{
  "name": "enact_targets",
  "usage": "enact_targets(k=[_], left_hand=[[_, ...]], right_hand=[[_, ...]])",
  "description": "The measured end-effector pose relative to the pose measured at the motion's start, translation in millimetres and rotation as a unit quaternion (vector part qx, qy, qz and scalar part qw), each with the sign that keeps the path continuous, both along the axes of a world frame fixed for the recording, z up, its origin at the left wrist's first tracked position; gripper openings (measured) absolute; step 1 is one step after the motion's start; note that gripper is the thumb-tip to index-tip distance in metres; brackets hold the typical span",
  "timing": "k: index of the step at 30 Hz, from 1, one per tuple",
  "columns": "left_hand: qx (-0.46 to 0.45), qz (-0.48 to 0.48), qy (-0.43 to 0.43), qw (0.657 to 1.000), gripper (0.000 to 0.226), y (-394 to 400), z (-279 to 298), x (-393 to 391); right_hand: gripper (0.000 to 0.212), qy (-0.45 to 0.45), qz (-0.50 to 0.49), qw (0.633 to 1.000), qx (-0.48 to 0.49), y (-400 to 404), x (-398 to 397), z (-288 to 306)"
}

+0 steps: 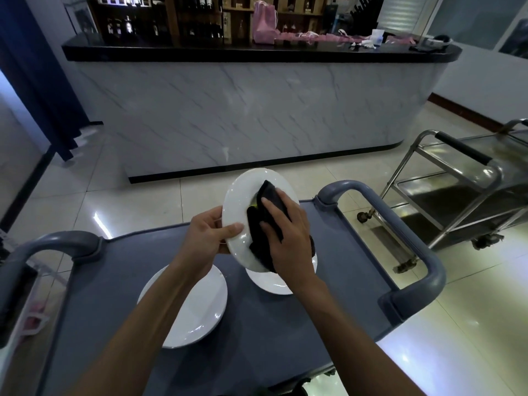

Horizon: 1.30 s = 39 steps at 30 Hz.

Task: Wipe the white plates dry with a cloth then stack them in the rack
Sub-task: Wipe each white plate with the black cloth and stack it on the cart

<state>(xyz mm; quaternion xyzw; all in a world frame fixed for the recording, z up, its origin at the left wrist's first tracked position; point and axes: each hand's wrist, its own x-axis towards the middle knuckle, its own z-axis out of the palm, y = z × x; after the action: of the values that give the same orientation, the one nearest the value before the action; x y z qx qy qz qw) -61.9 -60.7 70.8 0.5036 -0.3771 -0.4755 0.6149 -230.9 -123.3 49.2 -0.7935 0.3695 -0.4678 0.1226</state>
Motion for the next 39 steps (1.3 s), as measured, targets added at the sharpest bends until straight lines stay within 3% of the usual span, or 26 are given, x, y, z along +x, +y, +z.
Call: enact_targets(k=[9,15,21,25,39], left_hand=[[-0.008,-0.025,-0.046,0.999,0.025,-5,0,-15],[-0.001,-0.017,-0.092,0.996,0.023,-15,4,-22],[-0.018,0.021,-0.076,0.997,0.036,-24,8,-32],[-0.03,0.044,-0.008,0.999,0.039,-27,10,-35],[-0.021,0.129,0.124,0.984,0.035,-29,6,-50]], right_hand=[[0.037,0.046,0.054,0.995,-0.064,-29,-6,30],[0.042,0.139,0.104,0.976,-0.133,-46,-5,48],[0.035,0.069,0.113,0.991,-0.032,-73,-5,53],[0.035,0.014,0.099,0.995,0.022,-96,-6,58],[0.038,-0.059,0.095,0.97,0.218,-131,-33,51]])
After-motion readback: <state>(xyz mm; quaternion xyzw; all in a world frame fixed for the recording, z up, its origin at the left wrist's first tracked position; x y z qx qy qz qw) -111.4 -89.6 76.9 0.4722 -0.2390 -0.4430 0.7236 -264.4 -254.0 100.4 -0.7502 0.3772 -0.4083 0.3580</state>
